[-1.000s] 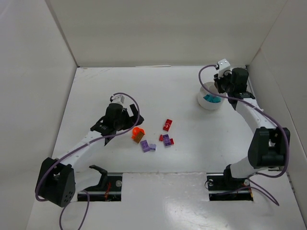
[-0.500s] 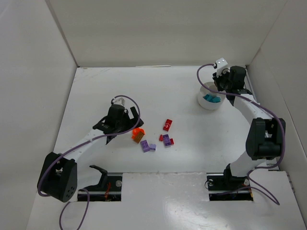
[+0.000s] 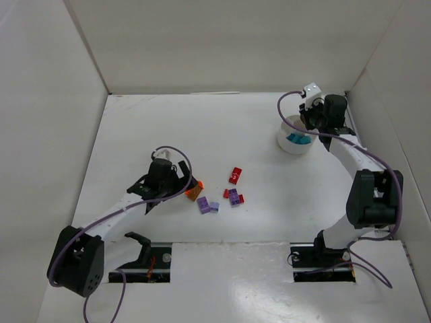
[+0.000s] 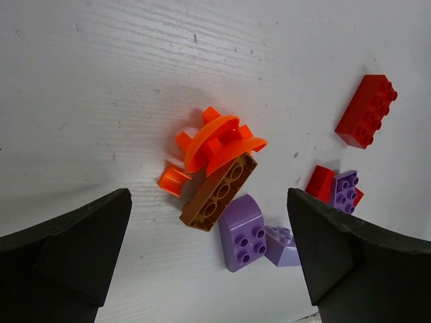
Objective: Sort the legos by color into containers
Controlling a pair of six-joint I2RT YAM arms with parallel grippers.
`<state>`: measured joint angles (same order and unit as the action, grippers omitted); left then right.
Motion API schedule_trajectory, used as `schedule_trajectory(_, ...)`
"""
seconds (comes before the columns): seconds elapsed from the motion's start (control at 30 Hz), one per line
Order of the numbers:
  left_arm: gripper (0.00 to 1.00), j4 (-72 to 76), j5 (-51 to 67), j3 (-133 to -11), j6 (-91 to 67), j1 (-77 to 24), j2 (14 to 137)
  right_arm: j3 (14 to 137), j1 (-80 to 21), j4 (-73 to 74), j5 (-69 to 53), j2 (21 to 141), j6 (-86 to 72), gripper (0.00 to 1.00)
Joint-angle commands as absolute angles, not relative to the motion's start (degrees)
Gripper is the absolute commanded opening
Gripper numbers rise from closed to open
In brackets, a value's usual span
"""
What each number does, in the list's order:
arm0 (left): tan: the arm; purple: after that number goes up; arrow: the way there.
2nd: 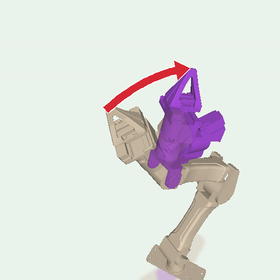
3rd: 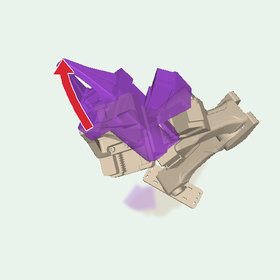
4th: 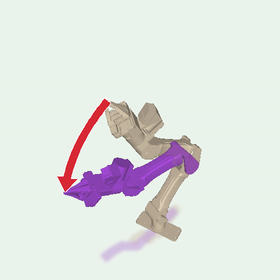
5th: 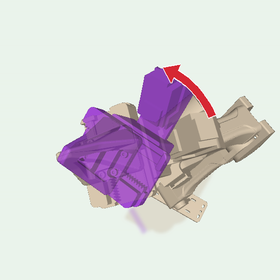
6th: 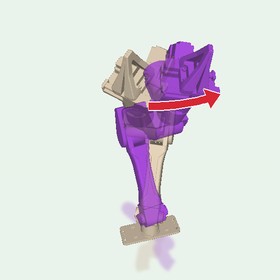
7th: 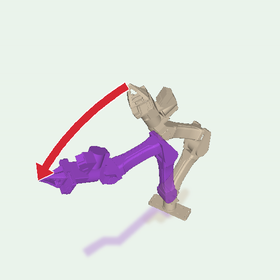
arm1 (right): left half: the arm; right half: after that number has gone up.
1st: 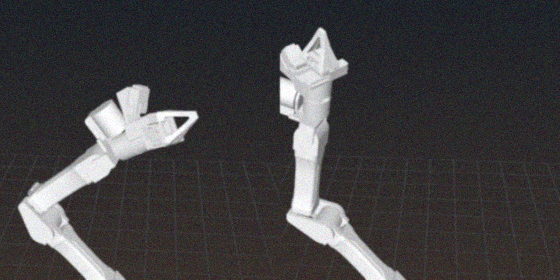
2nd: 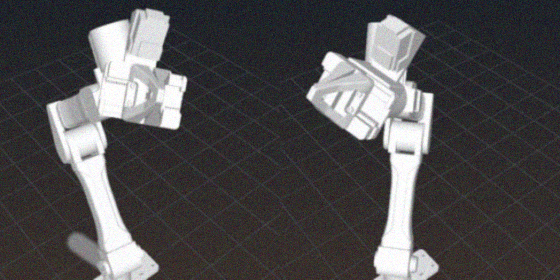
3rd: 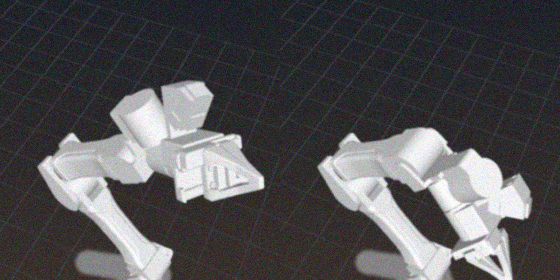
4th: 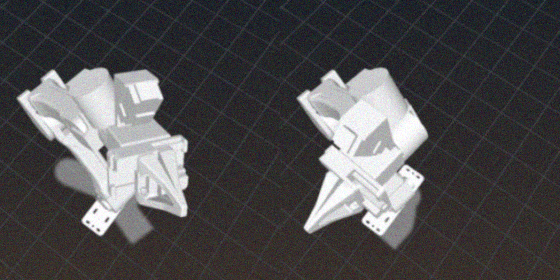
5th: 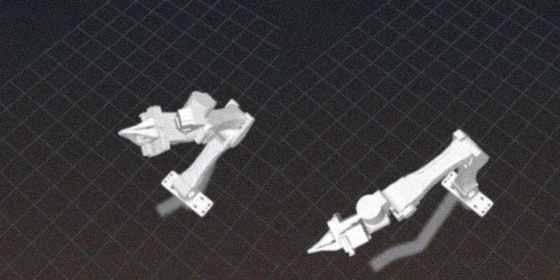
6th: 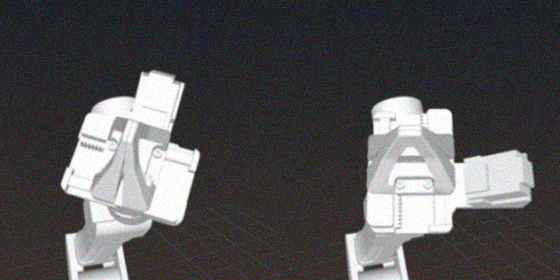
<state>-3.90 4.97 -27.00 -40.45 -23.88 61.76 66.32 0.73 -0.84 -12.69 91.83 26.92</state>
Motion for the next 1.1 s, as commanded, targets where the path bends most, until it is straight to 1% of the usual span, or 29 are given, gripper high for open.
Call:
schedule_trajectory(0.0,1.0,-2.55,4.31,-25.76,-42.01,-23.38,59.5,64.7,1.05,-2.99,-13.36,88.07,26.02,0.02)
schedule_trajectory(0.2,1.0,-3.08,4.31,-25.22,-42.01,-23.38,57.83,61.27,1.05,-3.52,-13.27,83.24,25.4,0.02)
schedule_trajectory(0.33,0.99,-3.08,4.31,-24.7,-42.01,-23.38,57.83,60.73,1.05,-3.52,-13.88,82.71,25.4,0.02)
schedule_trajectory(0.6,0.99,-2.55,4.31,-24.17,-42.01,-23.38,56.61,63.02,1.05,-4.04,-17.92,88.76,25.49,0.02)
schedule_trajectory(0.63,0.99,-2.55,4.31,-23.65,-42.01,-23.38,56.6,63.02,1.05,-4.04,-17.93,88.77,25.49,0.03)
schedule_trajectory(0.7,0.99,-2.55,4.31,-23.64,-42.01,-23.38,55.99,63.02,1.05,-4.57,-17.93,89.29,25.49,0.08)
schedule_trajectory(0.8,0.99,-2.55,4.31,-23.64,-42.01,-23.38,55.99,63.02,1.05,-4.57,-17.93,89.82,25.49,0.25)
schedule_trajectory(0.83,0.98,-2.55,4.31,-23.12,-42.01,-23.38,55.99,62.5,1.05,-4.57,-17.93,89.82,24.97,0.36)
schedule_trajectory(0.87,0.96,-2.55,4.31,-23.12,-42.01,-23.38,55.99,62.49,1.05,-4.57,-17.93,89.82,24.44,0.36)
schedule_trajectory(0.9,0.96,-2.55,4.31,-23.12,-42.01,-23.38,55.99,62.49,1.05,-4.57,-18.63,89.22,24.43,0.45)
schedule_trajectory(0.93,0.95,-3.07,3.78,-22.59,-42.01,-23.38,55.46,62.49,1.05,-4.57,-18.63,89.21,24.43,0.49)
schedule_trajectory(1.0,0.95,-3.08,3.78,-21.89,-42.54,-23.38,54.85,61.96,1.05,-4.57,-18.63,87.46,24.43,0.55)
schedule_trajectory(1.07,0.94,-3.08,3.78,-21.01,-42.54,-23.38,54.23,61.44,1.05,-4.57,-18.11,85.53,24.43,0.59)
